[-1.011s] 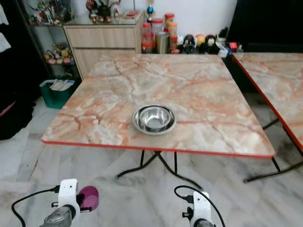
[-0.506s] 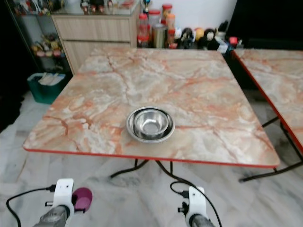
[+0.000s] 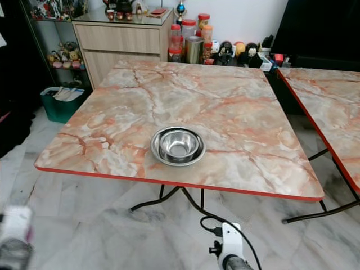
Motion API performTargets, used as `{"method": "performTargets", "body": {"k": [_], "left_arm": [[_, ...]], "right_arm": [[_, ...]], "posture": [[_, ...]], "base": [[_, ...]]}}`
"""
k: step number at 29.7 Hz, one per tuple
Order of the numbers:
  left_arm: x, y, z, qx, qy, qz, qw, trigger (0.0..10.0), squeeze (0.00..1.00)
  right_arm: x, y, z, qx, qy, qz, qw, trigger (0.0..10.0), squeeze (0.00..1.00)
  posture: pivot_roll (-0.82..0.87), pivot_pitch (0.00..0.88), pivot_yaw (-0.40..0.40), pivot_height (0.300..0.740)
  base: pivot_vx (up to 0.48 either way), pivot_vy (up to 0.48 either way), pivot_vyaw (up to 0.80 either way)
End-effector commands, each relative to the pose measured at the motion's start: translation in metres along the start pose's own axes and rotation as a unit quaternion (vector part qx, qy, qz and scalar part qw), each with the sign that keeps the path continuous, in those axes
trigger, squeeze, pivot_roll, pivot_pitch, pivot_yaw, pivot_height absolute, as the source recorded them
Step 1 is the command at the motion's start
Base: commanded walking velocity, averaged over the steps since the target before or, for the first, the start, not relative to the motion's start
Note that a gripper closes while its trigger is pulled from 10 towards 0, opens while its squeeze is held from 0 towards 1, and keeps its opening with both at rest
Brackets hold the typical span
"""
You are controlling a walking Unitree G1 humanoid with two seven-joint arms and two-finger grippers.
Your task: Setting the table
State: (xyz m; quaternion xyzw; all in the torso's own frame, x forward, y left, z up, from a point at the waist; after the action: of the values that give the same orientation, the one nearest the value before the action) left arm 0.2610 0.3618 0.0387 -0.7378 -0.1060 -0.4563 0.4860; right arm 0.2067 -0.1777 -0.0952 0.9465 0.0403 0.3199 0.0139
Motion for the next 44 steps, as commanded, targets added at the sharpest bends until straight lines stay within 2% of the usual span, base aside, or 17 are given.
{"method": "performTargets", "body": {"k": [1,2,5,6,7,8,10,12,18,19,21,22,25,28,30,33,44], "left_arm": [[0.033,-0.013,0.009,0.051,0.064,-0.001,0.997,10.0,0.0],[0.033,-0.013,0.009,0.051,0.064,-0.001,0.997,10.0,0.0],[0.078,-0.027,0.012,0.095,0.148,-0.044,0.984,10.0,0.0],[0.102,-0.026,0.01,0.079,0.189,-0.086,0.975,10.0,0.0],[0.102,-0.026,0.01,0.079,0.189,-0.086,0.975,10.0,0.0],[0.132,-0.012,0.003,-0.001,0.225,-0.16,0.961,10.0,0.0],[0.152,-0.003,-0.005,-0.048,0.253,-0.194,0.947,10.0,0.0],[0.183,0.006,-0.02,-0.099,0.293,-0.234,0.922,10.0,0.0],[0.234,0.03,-0.056,-0.233,0.325,-0.294,0.868,10.0,0.0],[0.243,0.034,-0.065,-0.266,0.323,-0.313,0.853,10.0,0.0],[0.248,0.036,-0.069,-0.287,0.322,-0.326,0.841,10.0,0.0],[0.255,0.04,-0.075,-0.322,0.308,-0.36,0.82,10.0,0.0],[0.262,0.045,-0.086,-0.368,0.284,-0.405,0.788,10.0,0.0],[0.263,0.052,-0.094,-0.386,0.278,-0.399,0.784,10.0,0.0],[0.265,0.065,-0.113,-0.427,0.282,-0.388,0.767,10.0,0.0],[0.267,0.071,-0.125,-0.446,0.278,-0.398,0.752,10.0,0.0],[0.276,0.067,-0.134,-0.452,0.291,-0.397,0.744,10.0,0.0]], "right_arm": [[0.002,-0.003,0.001,0.004,0.002,0.001,1.0,10.0,0.0],[0.002,-0.003,0.001,0.004,0.002,0.001,1.0,10.0,0.0],[0.003,-0.002,0.001,0.004,0.002,0.002,1.0,10.0,0.0],[0.003,-0.002,0.001,0.004,0.002,0.001,1.0,10.0,0.0],[0.003,-0.002,0.001,0.004,0.002,0.001,1.0,10.0,0.0],[0.002,-0.002,0.001,0.005,0.001,-0.003,1.0,10.0,0.0],[0.003,-0.002,0.001,0.006,0.0,-0.005,1.0,10.0,0.0],[0.002,-0.002,0.001,0.006,0.001,-0.005,1.0,10.0,0.0],[0.002,-0.002,0.001,0.005,0.0,-0.006,1.0,10.0,0.0],[0.002,-0.002,0.001,0.005,0.0,-0.005,1.0,10.0,0.0],[0.002,-0.002,0.001,0.005,0.0,-0.005,1.0,10.0,0.0],[0.002,-0.002,0.001,0.005,0.0,-0.005,1.0,10.0,0.0],[0.001,-0.002,0.001,0.004,-0.003,-0.008,1.0,10.0,0.0],[-0.001,-0.001,0.001,0.001,-0.02,-0.031,0.999,10.0,0.0],[-0.001,-0.001,0.001,0.0,-0.018,-0.024,1.0,10.0,0.0],[-0.001,-0.001,0.001,-0.006,-0.018,-0.02,1.0,10.0,0.0],[-0.002,-0.002,0.001,0.005,-0.028,-0.034,0.999,10.0,0.0]], "posture": [[0.11,0.0,-0.031,0.74],[0.11,0.0,-0.031,0.74],[0.11,0.0,-0.032,0.74],[0.11,0.0,-0.032,0.74],[0.11,0.0,-0.032,0.74],[0.11,0.0,-0.032,0.74],[0.11,0.0,-0.034,0.74],[0.11,0.0,-0.03,0.74],[0.1,0.0,-0.029,0.74],[0.1,0.0,-0.026,0.74],[0.1,0.0,-0.026,0.74],[0.1,0.0,-0.025,0.74],[0.11,0.0,-0.027,0.74],[0.11,0.0,-0.026,0.74],[0.1,0.0,-0.023,0.74],[0.1,0.0,-0.023,0.74],[0.1,0.0,-0.024,0.74]], "base": [[0.0,0.0,0.0],[0.0,0.0,0.0],[0.0,0.0,0.0],[0.0,0.0,0.0],[0.0,0.0,0.0],[0.0,0.0,0.0],[0.0,0.0,0.0],[0.0,0.0,0.0],[0.0,0.0,0.0],[0.0,0.0,0.0],[0.0,0.0,0.0],[0.0,0.0,0.0],[0.0,0.0,0.0],[0.0,0.0,0.0],[0.0,0.0,0.0],[0.0,0.0,0.0],[0.0,0.0,0.0]]}}
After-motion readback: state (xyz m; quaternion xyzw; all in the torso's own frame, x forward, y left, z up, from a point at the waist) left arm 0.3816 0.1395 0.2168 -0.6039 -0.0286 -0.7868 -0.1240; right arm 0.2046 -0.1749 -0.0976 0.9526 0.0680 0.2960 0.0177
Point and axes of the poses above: a point about 5 cm out from each wrist's last joint towards the gripper, its own z axis pointing out of the wrist towards the gripper, its own x axis along the axis of the wrist's last joint, y = z × x, the point moved 2 cm from there along z, pointing out of the wrist towards the gripper, and after that the axes turned 9 degrees about -z, right-handed, at the moved point
